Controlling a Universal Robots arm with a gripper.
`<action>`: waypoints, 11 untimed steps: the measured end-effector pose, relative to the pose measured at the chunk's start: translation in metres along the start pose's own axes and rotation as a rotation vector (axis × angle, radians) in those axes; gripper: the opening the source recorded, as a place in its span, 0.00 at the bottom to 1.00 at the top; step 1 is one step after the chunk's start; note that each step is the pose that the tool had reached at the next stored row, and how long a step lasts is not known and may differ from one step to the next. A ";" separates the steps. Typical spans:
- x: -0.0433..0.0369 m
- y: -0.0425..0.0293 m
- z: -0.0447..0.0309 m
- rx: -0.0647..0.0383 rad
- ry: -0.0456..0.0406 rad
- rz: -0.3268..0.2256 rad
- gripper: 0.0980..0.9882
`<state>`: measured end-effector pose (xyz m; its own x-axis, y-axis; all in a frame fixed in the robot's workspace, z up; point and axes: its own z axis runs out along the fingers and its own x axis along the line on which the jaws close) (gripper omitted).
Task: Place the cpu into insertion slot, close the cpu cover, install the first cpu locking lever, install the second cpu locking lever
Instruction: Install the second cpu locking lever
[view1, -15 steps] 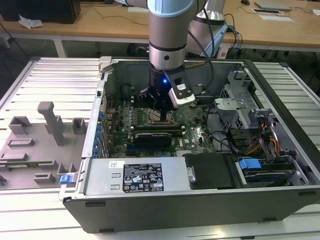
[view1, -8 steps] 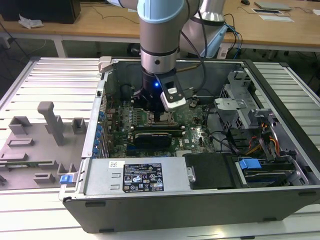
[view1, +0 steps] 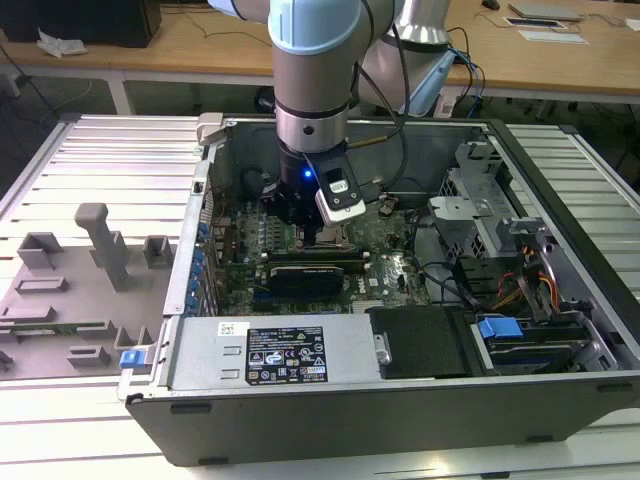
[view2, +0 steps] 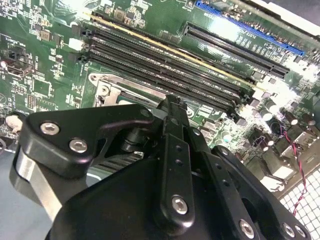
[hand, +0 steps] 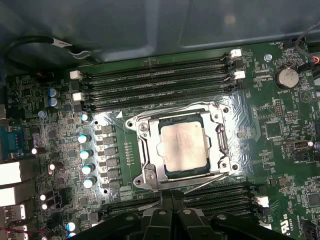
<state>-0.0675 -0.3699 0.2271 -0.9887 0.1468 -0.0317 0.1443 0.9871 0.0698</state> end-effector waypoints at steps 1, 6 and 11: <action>0.0005 -0.0003 0.0005 -0.005 0.0002 0.000 0.01; 0.0060 -0.0082 0.0038 -0.033 0.0036 0.001 0.01; 0.0070 -0.0174 0.0073 -0.100 0.0133 0.004 0.01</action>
<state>-0.0766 -0.3856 0.2183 -0.9886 0.1493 -0.0179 0.1442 0.9750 0.1689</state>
